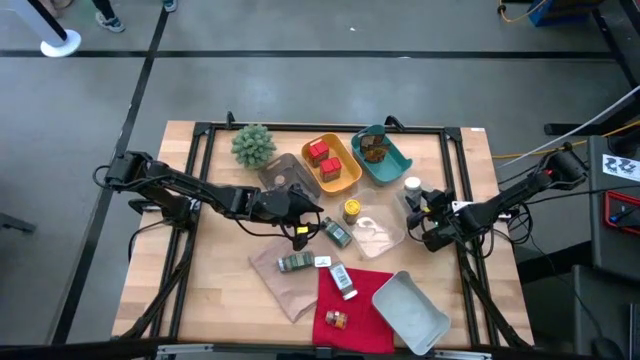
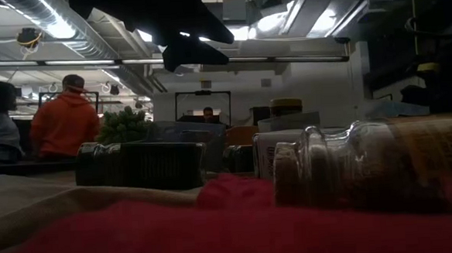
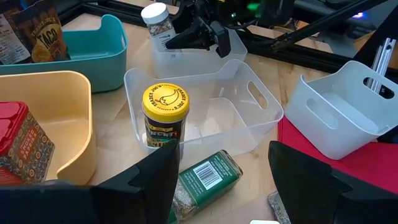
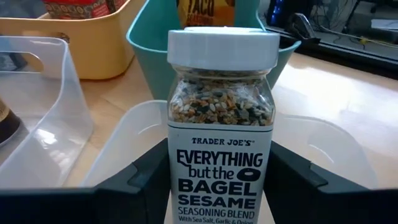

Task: Sort spices by type
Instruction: Put the left white seasoning bottle into the right transparent bin

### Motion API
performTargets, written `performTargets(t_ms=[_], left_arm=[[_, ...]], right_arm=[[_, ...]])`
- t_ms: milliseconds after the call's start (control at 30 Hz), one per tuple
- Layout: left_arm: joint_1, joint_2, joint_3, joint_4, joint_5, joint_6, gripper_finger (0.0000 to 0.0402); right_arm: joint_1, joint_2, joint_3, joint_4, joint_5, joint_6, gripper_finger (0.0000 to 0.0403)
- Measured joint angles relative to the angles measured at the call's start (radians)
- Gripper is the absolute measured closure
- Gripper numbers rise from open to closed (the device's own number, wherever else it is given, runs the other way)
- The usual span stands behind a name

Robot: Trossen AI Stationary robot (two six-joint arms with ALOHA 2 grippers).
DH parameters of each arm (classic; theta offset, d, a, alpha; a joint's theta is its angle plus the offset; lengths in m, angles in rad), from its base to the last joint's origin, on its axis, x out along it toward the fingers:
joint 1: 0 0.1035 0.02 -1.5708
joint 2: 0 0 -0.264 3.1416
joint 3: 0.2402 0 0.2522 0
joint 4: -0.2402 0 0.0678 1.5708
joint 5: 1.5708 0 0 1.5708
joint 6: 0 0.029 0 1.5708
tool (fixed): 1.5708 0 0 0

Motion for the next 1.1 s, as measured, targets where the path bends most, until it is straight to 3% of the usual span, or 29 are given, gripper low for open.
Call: performTargets(t_ms=[333, 600, 1100], left_arm=[[0.0, 0.0, 0.0, 0.0, 0.0, 0.0, 0.0171], [0.0, 0.0, 0.0, 0.0, 0.0, 0.0, 0.0171], [0.0, 0.0, 0.0, 0.0, 0.0, 0.0, 0.0171]], right_arm=[[0.0, -0.001, 0.002, 0.007, -0.077, -0.004, 0.0117], [0.0, -0.001, 0.036, -0.023, -0.165, -0.028, 0.0125], [0.0, 0.001, 0.254, -0.343, -0.353, -0.037, 0.0132]])
